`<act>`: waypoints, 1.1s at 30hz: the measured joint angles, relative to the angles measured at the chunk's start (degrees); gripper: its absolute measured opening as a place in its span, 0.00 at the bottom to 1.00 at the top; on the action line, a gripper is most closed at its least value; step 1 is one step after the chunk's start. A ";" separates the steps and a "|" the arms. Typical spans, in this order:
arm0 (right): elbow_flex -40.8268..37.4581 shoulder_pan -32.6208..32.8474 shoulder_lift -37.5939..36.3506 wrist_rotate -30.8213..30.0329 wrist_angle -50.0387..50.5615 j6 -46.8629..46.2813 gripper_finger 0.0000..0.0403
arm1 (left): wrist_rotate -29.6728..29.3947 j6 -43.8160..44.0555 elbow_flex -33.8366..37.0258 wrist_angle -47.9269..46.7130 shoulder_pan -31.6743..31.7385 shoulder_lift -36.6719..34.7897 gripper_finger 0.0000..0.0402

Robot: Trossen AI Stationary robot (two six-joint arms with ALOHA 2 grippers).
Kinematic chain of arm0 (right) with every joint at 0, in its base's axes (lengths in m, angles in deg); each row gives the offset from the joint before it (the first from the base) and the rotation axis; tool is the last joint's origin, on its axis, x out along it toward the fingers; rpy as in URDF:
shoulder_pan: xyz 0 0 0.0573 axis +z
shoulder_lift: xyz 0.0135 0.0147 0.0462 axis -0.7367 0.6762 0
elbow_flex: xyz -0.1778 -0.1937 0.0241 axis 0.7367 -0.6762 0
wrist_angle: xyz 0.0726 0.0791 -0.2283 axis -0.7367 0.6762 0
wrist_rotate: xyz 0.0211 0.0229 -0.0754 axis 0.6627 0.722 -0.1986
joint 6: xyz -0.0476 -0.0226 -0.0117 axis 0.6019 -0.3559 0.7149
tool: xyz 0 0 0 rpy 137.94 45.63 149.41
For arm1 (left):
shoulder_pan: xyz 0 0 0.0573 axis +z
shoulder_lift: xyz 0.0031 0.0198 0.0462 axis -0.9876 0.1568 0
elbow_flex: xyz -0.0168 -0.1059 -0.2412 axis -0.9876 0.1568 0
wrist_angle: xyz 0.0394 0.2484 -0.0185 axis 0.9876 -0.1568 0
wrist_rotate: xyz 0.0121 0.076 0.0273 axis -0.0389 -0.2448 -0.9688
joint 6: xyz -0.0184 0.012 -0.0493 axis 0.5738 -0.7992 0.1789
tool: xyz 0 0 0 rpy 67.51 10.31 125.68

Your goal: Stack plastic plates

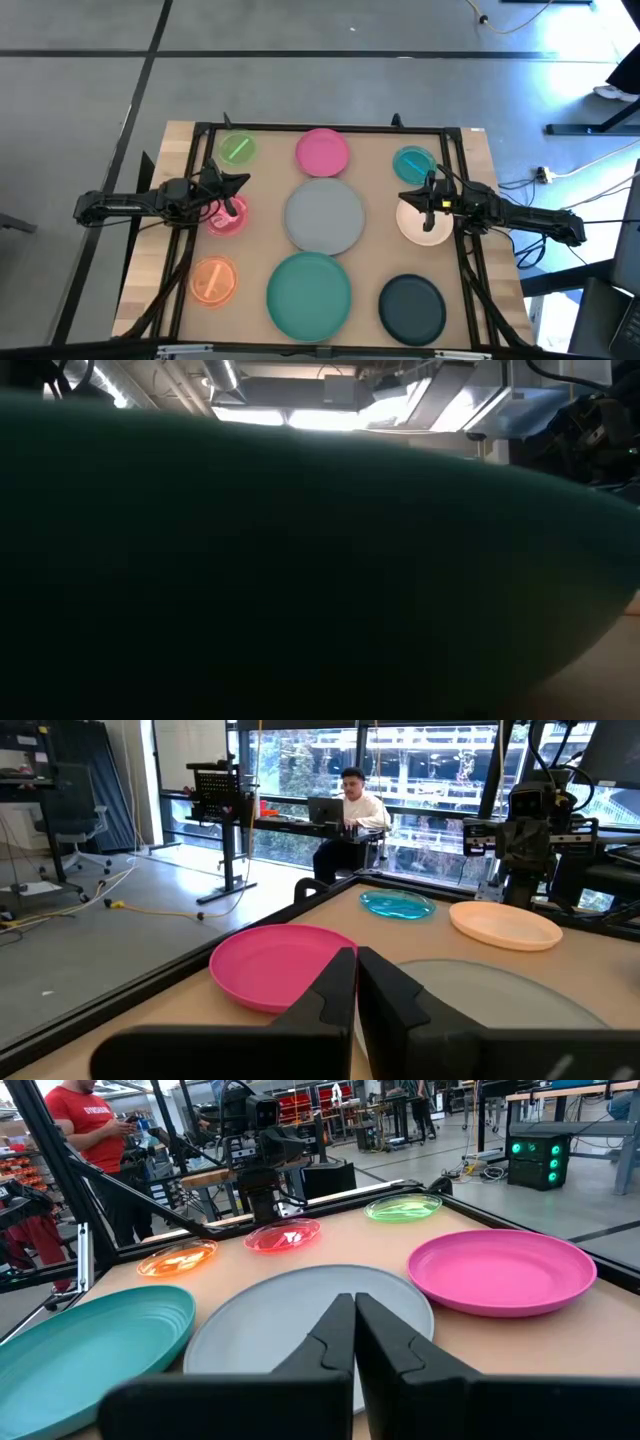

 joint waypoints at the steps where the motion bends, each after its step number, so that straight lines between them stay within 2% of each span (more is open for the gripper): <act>1: 0.00 -0.02 0.00 0.00 0.00 0.00 0.01 | -0.01 0.00 0.00 0.01 0.00 0.01 0.02; 20: 0.00 -0.01 0.00 0.00 0.00 -0.01 0.01 | -0.03 -2.92 0.00 0.01 -0.02 -0.01 0.02; 26: 0.00 -0.01 0.00 0.02 0.01 -0.02 0.01 | 2.56 9.87 0.00 0.05 -0.02 0.01 0.02; 33: 0.00 0.00 0.00 0.00 -0.02 -0.08 0.01 | 2.11 10.78 0.00 2.51 0.00 -0.01 0.02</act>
